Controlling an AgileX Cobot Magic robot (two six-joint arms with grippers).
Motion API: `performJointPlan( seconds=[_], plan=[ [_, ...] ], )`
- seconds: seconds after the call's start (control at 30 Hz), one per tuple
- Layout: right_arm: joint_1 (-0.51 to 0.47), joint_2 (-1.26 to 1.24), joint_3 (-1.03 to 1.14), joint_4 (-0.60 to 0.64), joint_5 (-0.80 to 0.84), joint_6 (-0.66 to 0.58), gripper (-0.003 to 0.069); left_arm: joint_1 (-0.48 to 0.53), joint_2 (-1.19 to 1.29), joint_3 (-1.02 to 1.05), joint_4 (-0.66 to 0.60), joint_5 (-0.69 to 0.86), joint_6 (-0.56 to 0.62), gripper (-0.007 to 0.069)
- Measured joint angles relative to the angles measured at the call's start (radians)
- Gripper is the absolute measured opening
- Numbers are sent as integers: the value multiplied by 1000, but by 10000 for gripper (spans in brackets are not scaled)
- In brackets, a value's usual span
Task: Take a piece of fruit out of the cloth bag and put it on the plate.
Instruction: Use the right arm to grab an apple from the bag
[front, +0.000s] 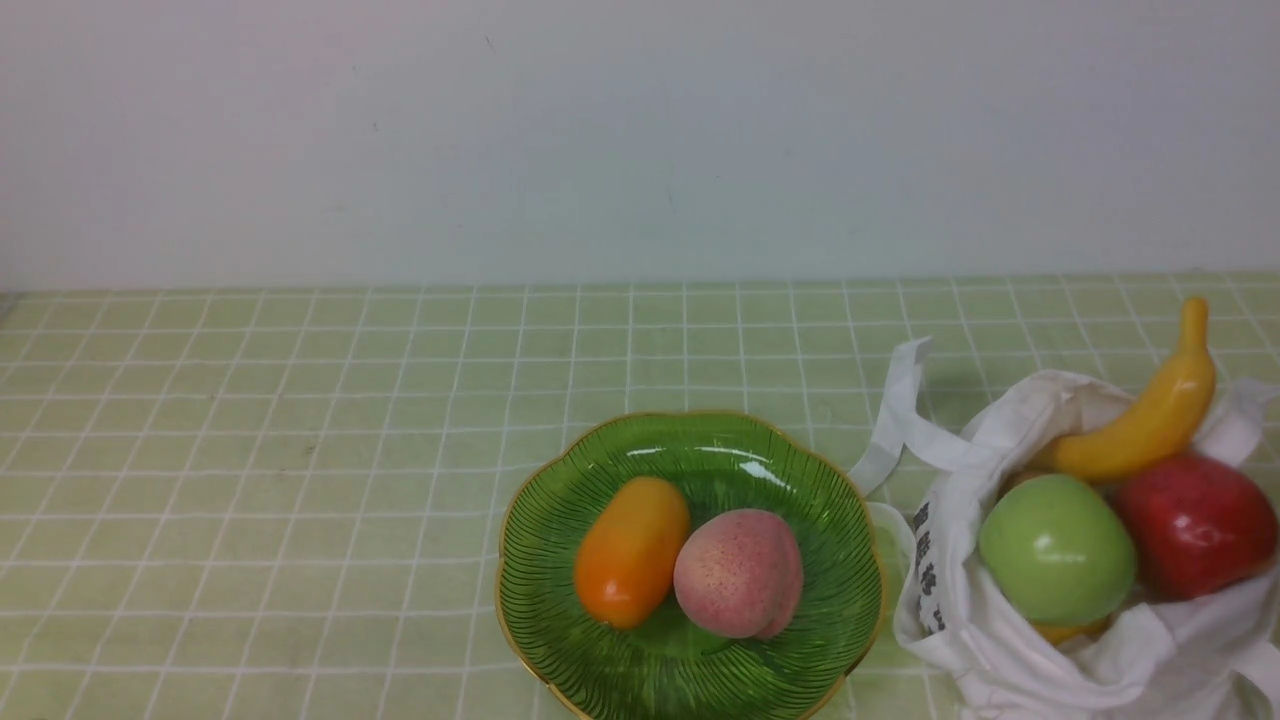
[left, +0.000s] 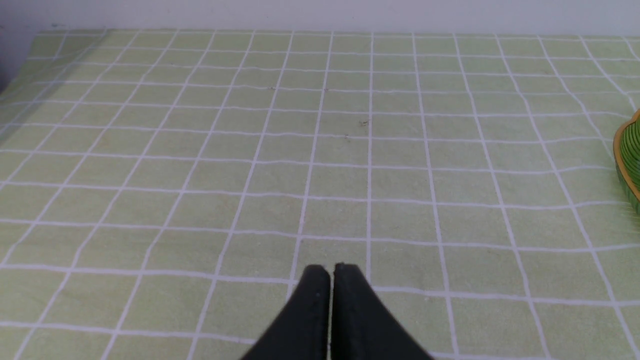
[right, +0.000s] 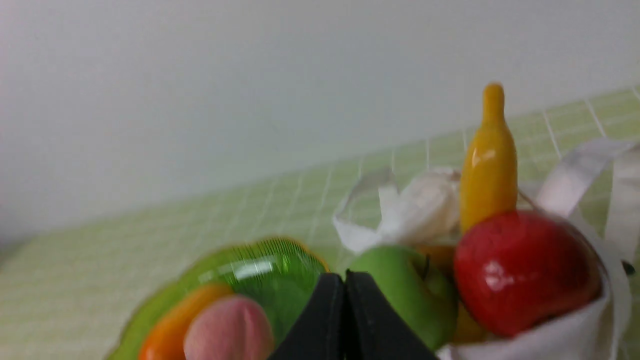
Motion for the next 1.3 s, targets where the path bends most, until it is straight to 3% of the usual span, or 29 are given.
performJointPlan(
  seconds=[0.03, 0.17, 0.47, 0.7, 0.87, 1.0, 1.17, 1.3],
  plan=[
    [0, 97, -58, -30, 115, -13, -15, 0, 0, 0, 0, 0, 0, -8],
    [0, 368, -134, -40, 281, -70, -15, 0, 0, 0, 0, 0, 0, -8],
    [0, 749, -297, 160, 348, -381, -1, 0, 0, 0, 0, 0, 0, -8],
    [40, 790, -429, 185, 362, -430, 74, 0, 0, 0, 0, 0, 0, -8],
    [136, 850, -444, 89, 362, -373, 144, 0, 0, 0, 0, 0, 0, -8],
    [269, 906, -509, -55, 385, -222, 214, 0, 0, 0, 0, 0, 0, -8],
    [391, 966, -573, -341, 389, 24, 316, 0, 0, 0, 0, 0, 0, -8],
    [438, 1021, -573, -498, 389, 129, 396, 0, 0, 0, 0, 0, 0, -8]
  ],
)
